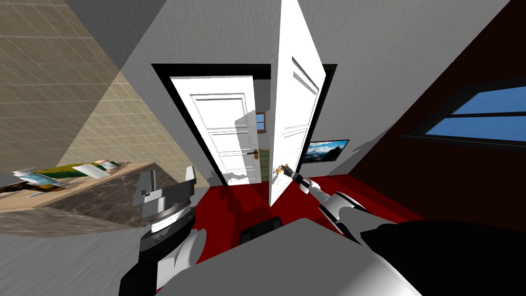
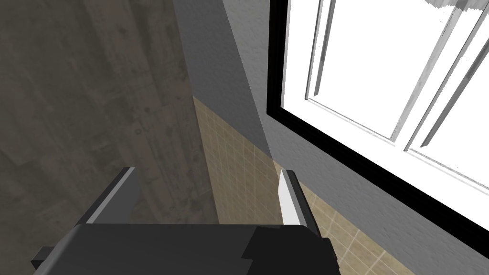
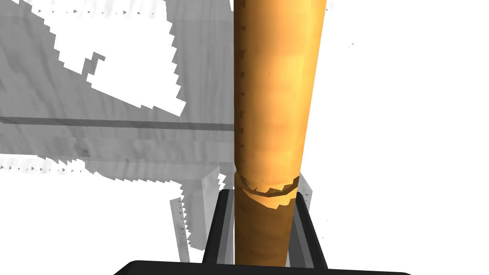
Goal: Pull the door open
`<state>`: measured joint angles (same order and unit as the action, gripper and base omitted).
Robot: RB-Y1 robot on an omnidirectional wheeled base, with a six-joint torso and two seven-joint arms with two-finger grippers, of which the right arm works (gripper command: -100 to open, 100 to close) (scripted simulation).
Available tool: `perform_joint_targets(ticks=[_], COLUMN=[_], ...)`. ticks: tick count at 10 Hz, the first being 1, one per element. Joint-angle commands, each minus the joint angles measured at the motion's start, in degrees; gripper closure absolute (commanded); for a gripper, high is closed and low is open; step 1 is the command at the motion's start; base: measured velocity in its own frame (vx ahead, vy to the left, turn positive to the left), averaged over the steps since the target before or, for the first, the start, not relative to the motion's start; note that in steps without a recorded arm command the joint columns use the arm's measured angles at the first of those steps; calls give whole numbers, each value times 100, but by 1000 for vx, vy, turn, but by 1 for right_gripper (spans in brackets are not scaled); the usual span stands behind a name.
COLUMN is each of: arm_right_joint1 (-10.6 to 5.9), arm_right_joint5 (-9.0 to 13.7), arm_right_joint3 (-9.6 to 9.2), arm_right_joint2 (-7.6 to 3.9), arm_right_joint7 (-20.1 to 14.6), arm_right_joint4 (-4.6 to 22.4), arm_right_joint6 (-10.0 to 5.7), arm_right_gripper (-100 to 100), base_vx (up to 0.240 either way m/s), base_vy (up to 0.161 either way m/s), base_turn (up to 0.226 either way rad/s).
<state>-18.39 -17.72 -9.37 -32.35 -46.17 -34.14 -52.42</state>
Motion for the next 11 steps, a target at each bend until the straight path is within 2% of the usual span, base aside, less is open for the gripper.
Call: perform_joint_targets(ticks=[1,6,7,8,10,11], arm_right_joint1=[72,222,129,155,165,177], arm_right_joint5=[-48,-153,-128,-156,-170,-186], arm_right_joint3=[-47,-138,-102,-115,-120,-125], arm_right_joint2=[-71,-265,-255,-300,-325,-353], arm_right_joint7=[-96,-291,-243,-274,-288,-305], arm_right_joint4=[-37,-19,72,152,193,239], arm_right_joint6=[-203,-668,-600,-767,-860,-967], arm_right_gripper=[100,100,100,100,100,100], base_vx=[-98,-103,-44,-120,-124,-138], base_vy=[-91,-93,-49,-74,-143,-157], base_turn=[98,65,9,135,134,151])
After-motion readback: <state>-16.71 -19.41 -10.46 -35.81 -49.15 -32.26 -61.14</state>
